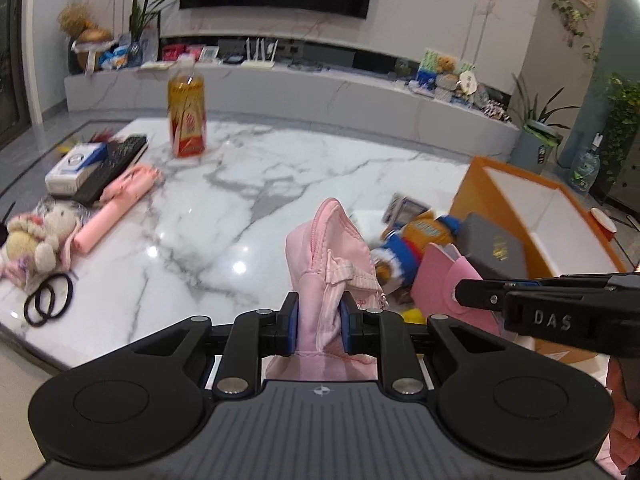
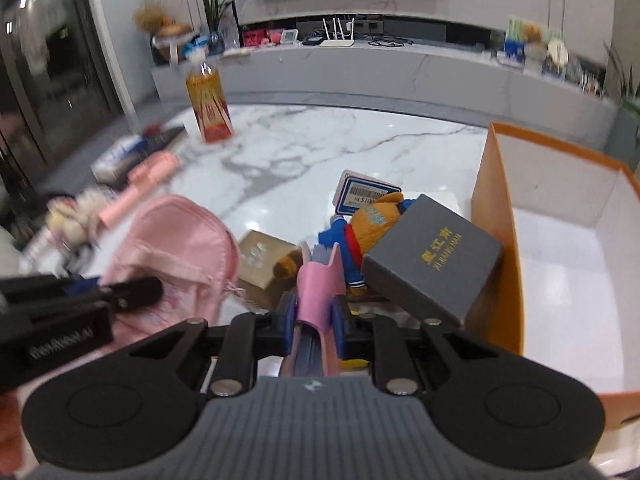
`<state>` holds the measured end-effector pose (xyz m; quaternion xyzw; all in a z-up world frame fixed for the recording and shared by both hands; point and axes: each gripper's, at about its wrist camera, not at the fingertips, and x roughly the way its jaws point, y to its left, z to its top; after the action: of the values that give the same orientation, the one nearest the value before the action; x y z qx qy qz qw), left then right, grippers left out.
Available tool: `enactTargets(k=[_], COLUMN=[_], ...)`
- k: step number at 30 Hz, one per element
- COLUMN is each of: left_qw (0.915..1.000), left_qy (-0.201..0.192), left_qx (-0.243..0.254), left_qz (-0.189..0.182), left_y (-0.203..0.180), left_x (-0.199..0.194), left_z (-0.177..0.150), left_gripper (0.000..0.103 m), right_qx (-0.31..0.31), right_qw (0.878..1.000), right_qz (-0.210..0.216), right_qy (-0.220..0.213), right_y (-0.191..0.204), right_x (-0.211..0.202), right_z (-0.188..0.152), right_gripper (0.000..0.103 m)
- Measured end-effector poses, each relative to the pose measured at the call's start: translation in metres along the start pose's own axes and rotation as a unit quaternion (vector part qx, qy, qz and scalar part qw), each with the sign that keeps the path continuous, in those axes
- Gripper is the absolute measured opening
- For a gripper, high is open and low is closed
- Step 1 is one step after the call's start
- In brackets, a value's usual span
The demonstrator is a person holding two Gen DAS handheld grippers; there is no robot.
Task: Organize objects
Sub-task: 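Carry the pink backpack with the left gripper while the right gripper carries the pouch into the orange box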
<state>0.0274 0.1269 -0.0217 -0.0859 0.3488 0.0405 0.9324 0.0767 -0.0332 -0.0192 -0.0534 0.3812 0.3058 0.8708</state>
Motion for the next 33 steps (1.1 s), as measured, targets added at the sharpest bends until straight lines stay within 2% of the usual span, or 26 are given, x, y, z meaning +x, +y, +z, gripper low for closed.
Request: enactTargets(k=[6,10,14,16,18,21,25,29,33], left_qw=[0.998,0.9933,0.9868,0.9832,0.9798,0.9774,0.976,0.9717,0.9618], left_qy=[-0.04,-0.066,-0.076,-0.069,-0.054,-0.021,0.03,0.039,0.05], left_qx=[0.045,0.078,0.108,0.129,0.151,0.181,0.195,0.219,0.262], left_qz=[-0.02,-0.055,-0.093,-0.109,-0.119,-0.107,-0.093,-0.08,-0.062], left_y=[-0.042,-0.083,-0.131,-0.159,-0.185,-0.214,-0.23,-0.243,-0.263], left_x=[-0.022,-0.031,-0.025,-0.014,0.001,0.036,0.076,0.085,0.091], left_z=[0.02,0.04,0.056,0.06,0.058,0.054,0.038,0.027,0.022], left_gripper=[0.023,0.023,0.023,0.023,0.023,0.023,0.023,0.023,0.024], right_qx=[0.032,0.072,0.105,0.123,0.145,0.189,0.236,0.277,0.298], right_qw=[0.997,0.991,0.983,0.979,0.976,0.972,0.966,0.958,0.953], right_qz=[0.031,0.042,0.028,0.009,-0.001,-0.001,0.008,0.023,0.028], right_qy=[-0.062,-0.107,-0.151,-0.162,-0.161,-0.141,-0.101,-0.066,-0.048], right_y=[-0.017,-0.048,-0.087,-0.11,-0.133,-0.169,-0.204,-0.23,-0.235], right_x=[-0.052,-0.092,-0.123,-0.131,-0.132,-0.122,-0.096,-0.065,-0.045], right_z=[0.009,0.019,0.026,0.027,0.024,0.015,0.002,-0.014,-0.025], right_gripper=[0.02,0.02,0.02,0.02,0.02,0.02,0.02,0.02,0.02])
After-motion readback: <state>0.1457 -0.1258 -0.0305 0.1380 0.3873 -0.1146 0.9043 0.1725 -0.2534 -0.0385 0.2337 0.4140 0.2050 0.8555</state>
